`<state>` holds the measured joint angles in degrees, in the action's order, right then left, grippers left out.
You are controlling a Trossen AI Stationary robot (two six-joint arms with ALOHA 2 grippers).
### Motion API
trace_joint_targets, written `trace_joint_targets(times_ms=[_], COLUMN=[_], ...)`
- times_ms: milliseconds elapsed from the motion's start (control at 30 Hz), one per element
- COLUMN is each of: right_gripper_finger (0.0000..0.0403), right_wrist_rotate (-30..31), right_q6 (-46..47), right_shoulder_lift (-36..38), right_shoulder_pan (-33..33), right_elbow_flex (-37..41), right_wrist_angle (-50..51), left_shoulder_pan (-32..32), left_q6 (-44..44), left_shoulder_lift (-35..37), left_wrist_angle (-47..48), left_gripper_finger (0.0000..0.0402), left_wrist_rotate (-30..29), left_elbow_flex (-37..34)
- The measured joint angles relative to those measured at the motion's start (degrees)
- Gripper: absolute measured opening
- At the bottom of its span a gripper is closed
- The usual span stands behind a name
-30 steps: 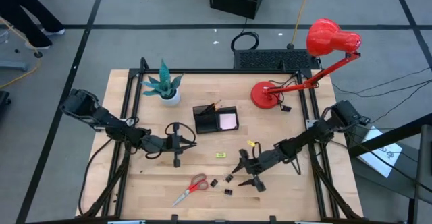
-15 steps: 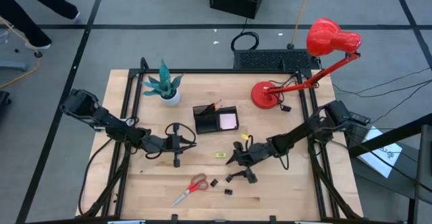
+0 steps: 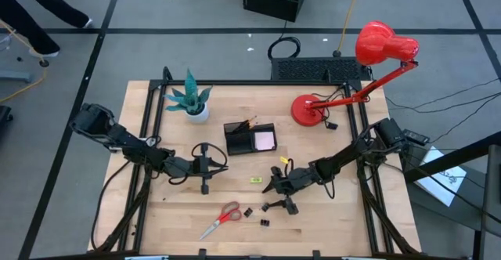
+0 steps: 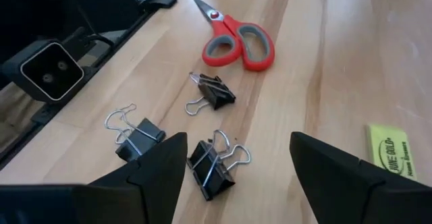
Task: Pick and place office supplies into organizer
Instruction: Put the black binder clip into the black desk organizer
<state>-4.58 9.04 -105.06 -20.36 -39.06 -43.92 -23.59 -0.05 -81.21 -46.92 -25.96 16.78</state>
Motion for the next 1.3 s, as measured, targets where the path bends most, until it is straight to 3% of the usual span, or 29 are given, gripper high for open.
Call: trace_joint_targets(times_ms=[267,600,967,1300], right_gripper_finger=[0.0256,0.0240,0.0220,0.0168], right_wrist_rotate=[0.2,-0.5,-1.5,-1.6], right_q6=[-0.4,-3.7,-4.4,-4.6], right_shoulder_lift=[-0.2,-8.1,-3.9,-4.3], right_shoulder_pan=[-0.6,-2.0,-1.4,-1.4], right_elbow_flex=[0.0,-6.9,-7.0,-6.9], right_wrist_angle=[-1.9,1.1,7.1,8.7], left_shoulder_pan=[0.0,0.0,0.0,0.0], left_q6=[0.1,-0.1,0.0,0.0], left_shoulder_lift=[0.0,0.0,0.0,0.0], left_wrist_angle=[0.0,0.1,0.3,0.4], left_gripper_finger=[0.0037,0.0037,0.0037,0.0037], left_wrist_rotate=[0.0,0.0,0.3,0.4], left_elbow_flex=[0.0,0.0,0.0,0.0])
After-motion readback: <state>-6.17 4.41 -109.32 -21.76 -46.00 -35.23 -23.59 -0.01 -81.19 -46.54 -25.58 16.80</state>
